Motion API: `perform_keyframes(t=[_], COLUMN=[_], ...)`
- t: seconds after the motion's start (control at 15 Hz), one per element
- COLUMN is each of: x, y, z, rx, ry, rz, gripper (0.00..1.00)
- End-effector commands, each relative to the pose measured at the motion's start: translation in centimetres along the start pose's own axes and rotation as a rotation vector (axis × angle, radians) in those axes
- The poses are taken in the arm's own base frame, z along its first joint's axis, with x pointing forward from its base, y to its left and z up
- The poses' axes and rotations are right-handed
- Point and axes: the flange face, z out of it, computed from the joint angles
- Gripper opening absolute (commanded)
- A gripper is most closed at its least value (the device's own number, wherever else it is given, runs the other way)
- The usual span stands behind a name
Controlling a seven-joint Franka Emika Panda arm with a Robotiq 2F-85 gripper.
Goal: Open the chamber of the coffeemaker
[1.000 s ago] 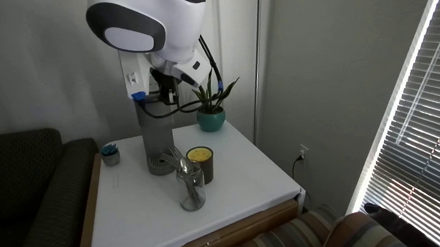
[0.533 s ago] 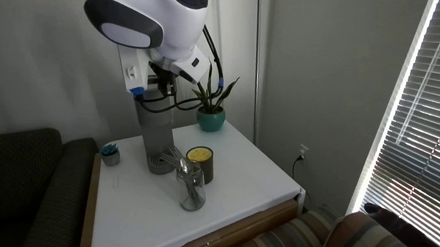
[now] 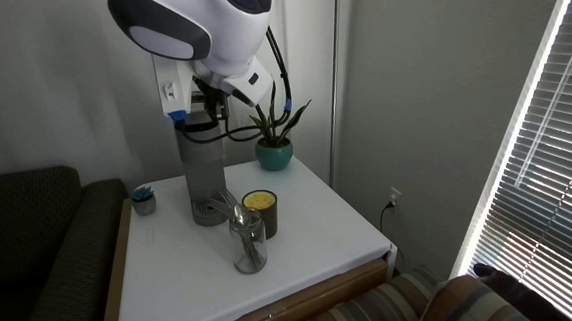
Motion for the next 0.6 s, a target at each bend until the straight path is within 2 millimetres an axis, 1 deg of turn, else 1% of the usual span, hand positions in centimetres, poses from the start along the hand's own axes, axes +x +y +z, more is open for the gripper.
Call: perform_keyframes(t=[0.0, 0.53], x=[-0.5, -1.0], y=[-1.8, -4.4], z=[-1.7, -3.2], rx=[0.076, 0.133], ry=[0.007, 0.017], rz=[-0.023, -0.052], gripper=[0.0, 0.0])
